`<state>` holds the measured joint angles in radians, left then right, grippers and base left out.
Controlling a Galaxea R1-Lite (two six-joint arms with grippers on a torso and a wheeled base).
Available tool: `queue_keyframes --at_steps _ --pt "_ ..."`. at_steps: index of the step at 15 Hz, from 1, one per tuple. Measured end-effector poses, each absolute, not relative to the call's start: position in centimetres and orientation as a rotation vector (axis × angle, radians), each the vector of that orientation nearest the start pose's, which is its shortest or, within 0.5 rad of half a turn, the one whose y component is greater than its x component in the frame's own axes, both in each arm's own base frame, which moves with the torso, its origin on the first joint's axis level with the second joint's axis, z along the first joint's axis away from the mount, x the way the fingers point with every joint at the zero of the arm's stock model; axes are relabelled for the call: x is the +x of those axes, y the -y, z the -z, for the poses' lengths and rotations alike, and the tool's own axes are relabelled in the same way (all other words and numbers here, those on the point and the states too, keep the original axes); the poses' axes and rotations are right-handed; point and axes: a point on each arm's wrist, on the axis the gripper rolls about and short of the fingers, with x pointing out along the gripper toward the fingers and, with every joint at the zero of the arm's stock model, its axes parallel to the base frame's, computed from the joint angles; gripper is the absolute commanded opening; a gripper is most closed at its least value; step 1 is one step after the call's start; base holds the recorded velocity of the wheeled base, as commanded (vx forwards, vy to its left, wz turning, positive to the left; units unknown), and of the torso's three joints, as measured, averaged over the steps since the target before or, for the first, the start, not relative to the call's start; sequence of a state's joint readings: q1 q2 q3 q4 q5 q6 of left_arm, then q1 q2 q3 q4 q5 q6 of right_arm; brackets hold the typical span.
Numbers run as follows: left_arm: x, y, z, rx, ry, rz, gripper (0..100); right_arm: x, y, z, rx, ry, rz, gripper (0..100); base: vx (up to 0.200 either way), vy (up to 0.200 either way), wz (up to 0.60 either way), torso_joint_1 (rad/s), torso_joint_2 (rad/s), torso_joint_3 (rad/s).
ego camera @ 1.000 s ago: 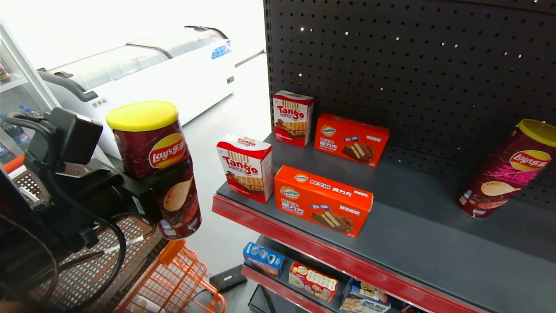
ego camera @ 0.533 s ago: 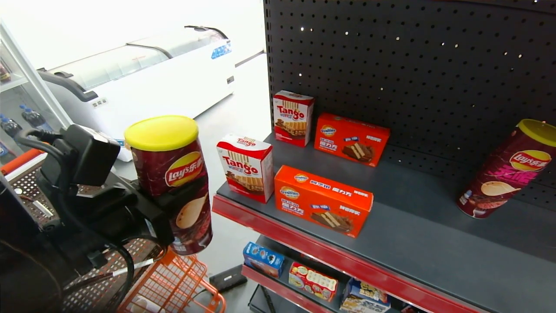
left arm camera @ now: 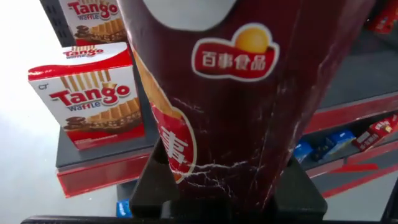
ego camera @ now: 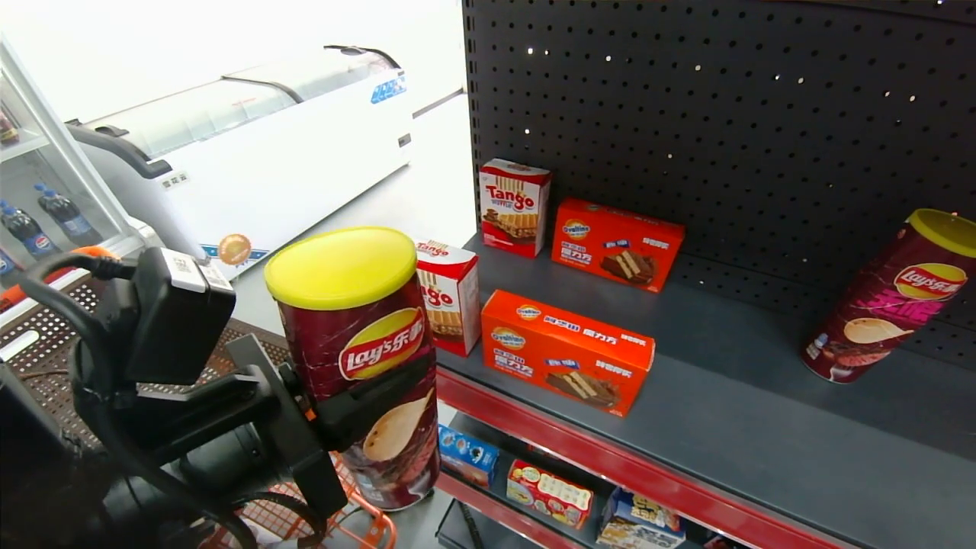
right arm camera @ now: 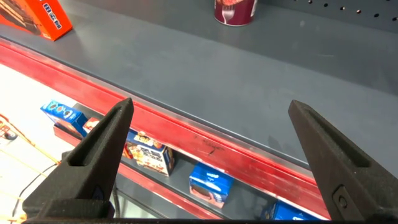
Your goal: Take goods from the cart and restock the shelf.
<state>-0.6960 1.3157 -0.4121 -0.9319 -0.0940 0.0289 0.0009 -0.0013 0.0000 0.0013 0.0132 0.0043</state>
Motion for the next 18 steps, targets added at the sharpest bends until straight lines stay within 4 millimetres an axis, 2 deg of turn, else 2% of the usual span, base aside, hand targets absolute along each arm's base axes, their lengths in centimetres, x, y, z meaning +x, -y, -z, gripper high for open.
queue_keyframes --at_steps 7,18 --pt "14.1 13.3 -20.4 -0.002 0.04 0.88 0 -2.3 0.0 -7.5 0.004 0.001 -0.014 100 0.0 0.0 0.0 0.0 0.0 0.0" --pt "13.7 13.9 -21.0 -0.032 0.067 0.919 0 -2.3 0.0 -7.5 0.004 0.001 -0.014 100 0.0 0.0 -0.6 0.003 0.0 0.003"
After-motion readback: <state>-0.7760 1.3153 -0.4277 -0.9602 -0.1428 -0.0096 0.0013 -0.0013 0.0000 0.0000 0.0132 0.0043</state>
